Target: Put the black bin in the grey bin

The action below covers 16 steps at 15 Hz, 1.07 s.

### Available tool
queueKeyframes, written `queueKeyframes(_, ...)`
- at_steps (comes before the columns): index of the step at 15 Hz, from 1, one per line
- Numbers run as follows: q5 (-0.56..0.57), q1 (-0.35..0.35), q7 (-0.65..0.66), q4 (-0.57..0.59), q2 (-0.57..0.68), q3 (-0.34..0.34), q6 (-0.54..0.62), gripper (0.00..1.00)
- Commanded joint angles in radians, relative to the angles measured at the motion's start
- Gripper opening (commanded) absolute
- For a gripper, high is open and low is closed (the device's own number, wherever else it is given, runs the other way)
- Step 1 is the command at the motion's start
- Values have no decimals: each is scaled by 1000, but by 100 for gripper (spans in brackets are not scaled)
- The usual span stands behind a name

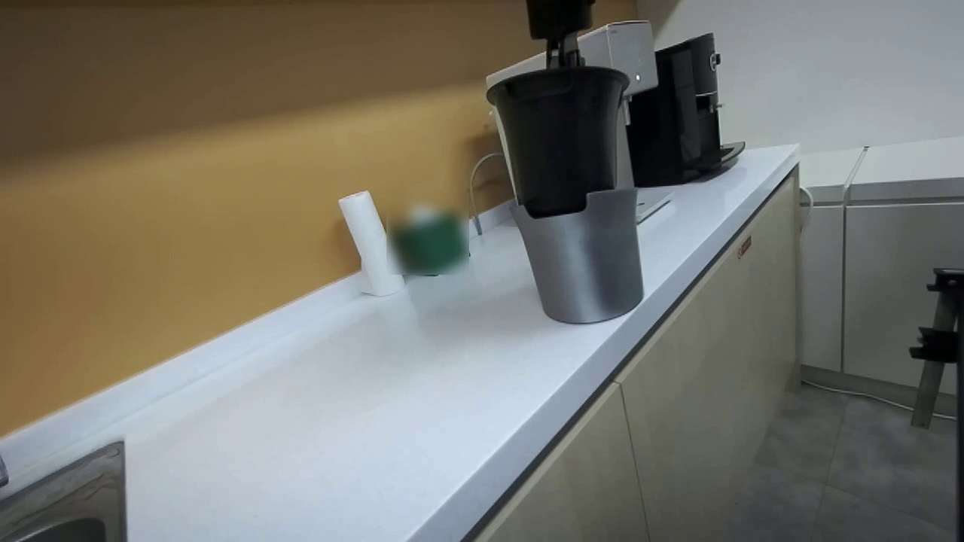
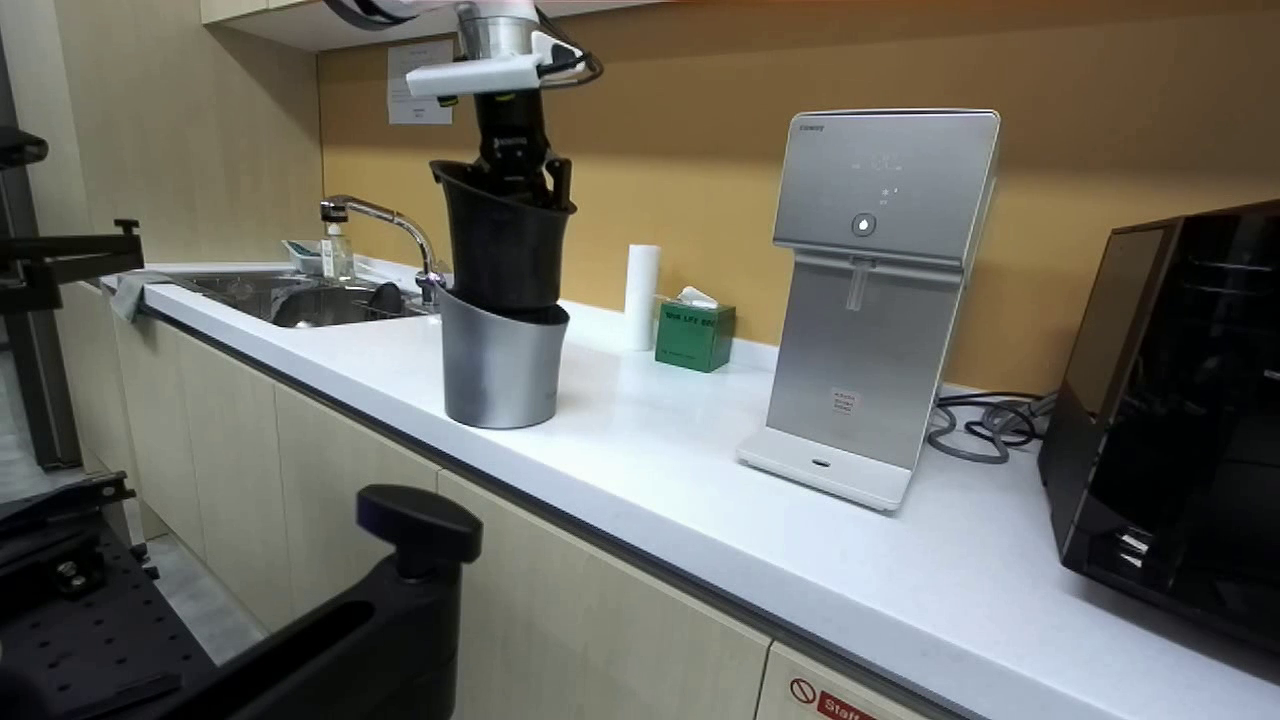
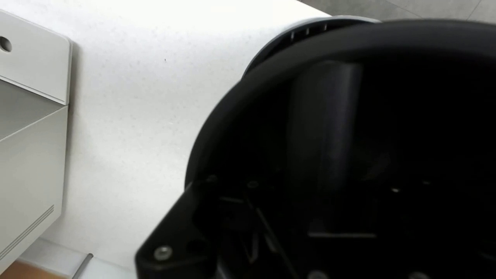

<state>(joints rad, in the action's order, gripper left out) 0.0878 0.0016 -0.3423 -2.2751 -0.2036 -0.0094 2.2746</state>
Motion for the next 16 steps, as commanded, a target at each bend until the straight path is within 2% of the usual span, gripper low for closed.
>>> queueKeyframes(1, 80, -5, 84, -11, -19, 12, 3, 1)
queueKeyframes(8, 170, -1, 156, -27, -6, 29, -36, 1)
queueKeyframes(16, 168, 16, 182, -36, 27, 58, -47, 1)
